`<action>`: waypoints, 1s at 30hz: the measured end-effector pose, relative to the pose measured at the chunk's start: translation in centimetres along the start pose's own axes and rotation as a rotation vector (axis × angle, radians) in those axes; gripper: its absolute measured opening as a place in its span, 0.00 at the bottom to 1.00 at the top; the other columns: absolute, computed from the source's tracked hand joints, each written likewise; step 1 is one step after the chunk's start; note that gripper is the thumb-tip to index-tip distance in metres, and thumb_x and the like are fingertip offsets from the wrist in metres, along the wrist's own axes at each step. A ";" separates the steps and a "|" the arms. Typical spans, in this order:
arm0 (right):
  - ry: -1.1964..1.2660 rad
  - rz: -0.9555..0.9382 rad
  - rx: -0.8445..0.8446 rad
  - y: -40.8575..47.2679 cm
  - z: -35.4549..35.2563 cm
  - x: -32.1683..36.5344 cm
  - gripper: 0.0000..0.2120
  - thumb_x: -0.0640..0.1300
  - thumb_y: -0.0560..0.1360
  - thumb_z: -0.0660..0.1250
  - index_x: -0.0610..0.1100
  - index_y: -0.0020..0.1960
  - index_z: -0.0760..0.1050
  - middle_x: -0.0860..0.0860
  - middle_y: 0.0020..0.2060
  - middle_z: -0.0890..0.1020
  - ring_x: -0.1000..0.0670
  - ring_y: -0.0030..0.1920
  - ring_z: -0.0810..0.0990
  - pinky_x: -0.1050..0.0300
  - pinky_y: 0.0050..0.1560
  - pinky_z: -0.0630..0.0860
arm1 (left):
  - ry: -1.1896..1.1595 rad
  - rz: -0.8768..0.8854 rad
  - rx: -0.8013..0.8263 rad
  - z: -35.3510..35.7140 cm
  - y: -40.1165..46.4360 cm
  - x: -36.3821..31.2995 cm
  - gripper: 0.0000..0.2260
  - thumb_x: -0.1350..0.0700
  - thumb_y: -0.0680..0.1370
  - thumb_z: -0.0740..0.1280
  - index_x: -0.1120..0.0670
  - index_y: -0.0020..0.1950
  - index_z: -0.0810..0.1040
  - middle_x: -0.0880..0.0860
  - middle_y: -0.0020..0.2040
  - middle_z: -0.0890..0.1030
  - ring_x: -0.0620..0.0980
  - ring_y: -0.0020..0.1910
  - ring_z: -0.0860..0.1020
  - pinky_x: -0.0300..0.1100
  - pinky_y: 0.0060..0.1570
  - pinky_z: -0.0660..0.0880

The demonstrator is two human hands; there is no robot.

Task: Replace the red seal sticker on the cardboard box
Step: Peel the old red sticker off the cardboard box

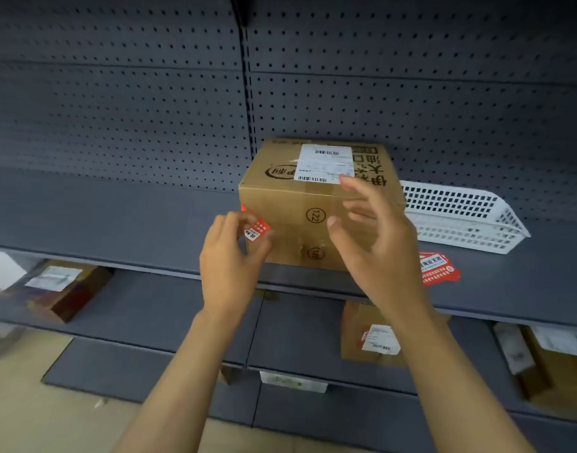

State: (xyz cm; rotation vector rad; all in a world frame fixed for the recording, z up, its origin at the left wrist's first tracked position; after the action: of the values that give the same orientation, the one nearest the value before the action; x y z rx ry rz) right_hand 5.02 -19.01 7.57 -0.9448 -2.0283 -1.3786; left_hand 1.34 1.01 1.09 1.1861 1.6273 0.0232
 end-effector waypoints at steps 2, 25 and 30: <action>-0.087 -0.052 -0.027 0.7 0.5 -0.9 0.21 0.41 0.76 0.71 0.48 0.68 0.76 0.56 0.63 0.79 0.57 0.64 0.76 0.68 0.67 0.70 | 0.117 0.008 -0.012 0.6 0.9 0.3 0.11 0.45 0.75 0.75 0.46 0.50 0.76 0.43 0.47 0.76 0.45 0.47 0.76 0.36 0.41 0.69; -0.775 -0.306 0.012 3.6 3.5 -6.7 0.22 0.45 0.77 0.68 0.48 0.71 0.75 0.49 0.68 0.79 0.43 0.70 0.75 0.48 0.73 0.62 | 0.273 0.229 -0.070 2.2 2.6 3.7 0.04 0.49 0.75 0.75 0.49 0.44 0.84 0.48 0.41 0.82 0.50 0.39 0.79 0.44 0.28 0.73; -0.791 -0.300 0.025 3.7 3.4 -6.8 0.23 0.45 0.78 0.68 0.49 0.72 0.74 0.49 0.69 0.78 0.44 0.70 0.75 0.48 0.73 0.61 | 0.209 0.171 -0.065 2.3 2.2 4.0 0.03 0.53 0.75 0.72 0.50 0.45 0.85 0.48 0.43 0.82 0.50 0.41 0.79 0.49 0.31 0.76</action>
State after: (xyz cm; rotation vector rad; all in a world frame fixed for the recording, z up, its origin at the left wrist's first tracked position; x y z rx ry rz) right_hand 12.08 -16.69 3.50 -1.3676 -2.8531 -1.2210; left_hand 4.78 3.73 -1.53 1.3038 1.6870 0.3157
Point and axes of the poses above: each hand's wrist, its own y-axis towards the middle knuckle, its own z-axis out of the palm, x = y × z, the point moved 2 cm from there along y, towards the middle knuckle
